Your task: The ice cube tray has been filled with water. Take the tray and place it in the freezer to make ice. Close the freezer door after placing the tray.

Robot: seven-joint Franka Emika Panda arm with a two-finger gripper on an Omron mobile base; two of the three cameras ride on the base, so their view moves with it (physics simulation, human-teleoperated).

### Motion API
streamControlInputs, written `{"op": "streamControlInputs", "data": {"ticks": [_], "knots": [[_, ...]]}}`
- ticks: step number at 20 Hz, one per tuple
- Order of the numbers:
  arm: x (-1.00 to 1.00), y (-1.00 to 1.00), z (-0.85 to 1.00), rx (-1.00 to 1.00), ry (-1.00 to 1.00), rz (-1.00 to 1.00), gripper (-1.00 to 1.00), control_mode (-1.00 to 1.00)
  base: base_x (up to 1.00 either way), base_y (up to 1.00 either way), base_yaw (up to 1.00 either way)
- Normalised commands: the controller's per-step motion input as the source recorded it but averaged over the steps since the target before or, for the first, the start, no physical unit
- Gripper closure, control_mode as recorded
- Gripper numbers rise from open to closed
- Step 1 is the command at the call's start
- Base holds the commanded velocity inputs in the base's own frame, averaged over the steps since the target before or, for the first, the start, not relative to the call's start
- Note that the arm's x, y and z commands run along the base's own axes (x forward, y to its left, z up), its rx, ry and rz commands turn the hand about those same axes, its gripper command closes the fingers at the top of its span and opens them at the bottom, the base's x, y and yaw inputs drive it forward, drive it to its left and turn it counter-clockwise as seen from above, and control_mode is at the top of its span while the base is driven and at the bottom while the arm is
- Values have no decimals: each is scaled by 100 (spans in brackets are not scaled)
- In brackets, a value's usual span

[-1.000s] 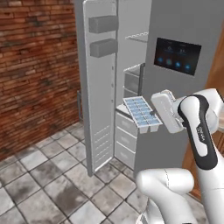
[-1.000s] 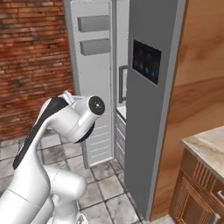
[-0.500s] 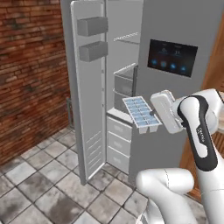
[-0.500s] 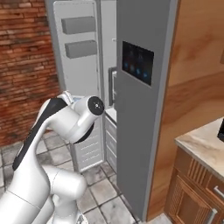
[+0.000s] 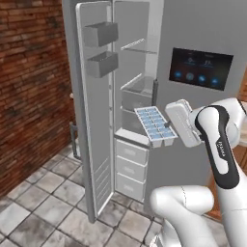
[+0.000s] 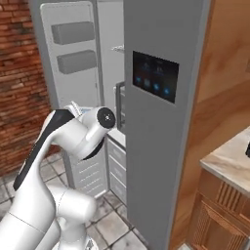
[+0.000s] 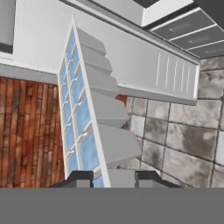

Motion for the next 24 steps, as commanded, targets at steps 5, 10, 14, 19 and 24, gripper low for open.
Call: {"op": "streamControlInputs", "data": {"ticks": [5,10,14,19,24], "knots": [[0,0,0,0,0,0,100,100,44,39,-31],[0,0,0,0,0,0,100,100,36,35,-29],[0,0,0,0,0,0,100,100,33,19,-28],[0,0,0,0,0,0,100,100,35,33,-28],[0,0,0,0,0,0,100,100,34,49,-27]]}}
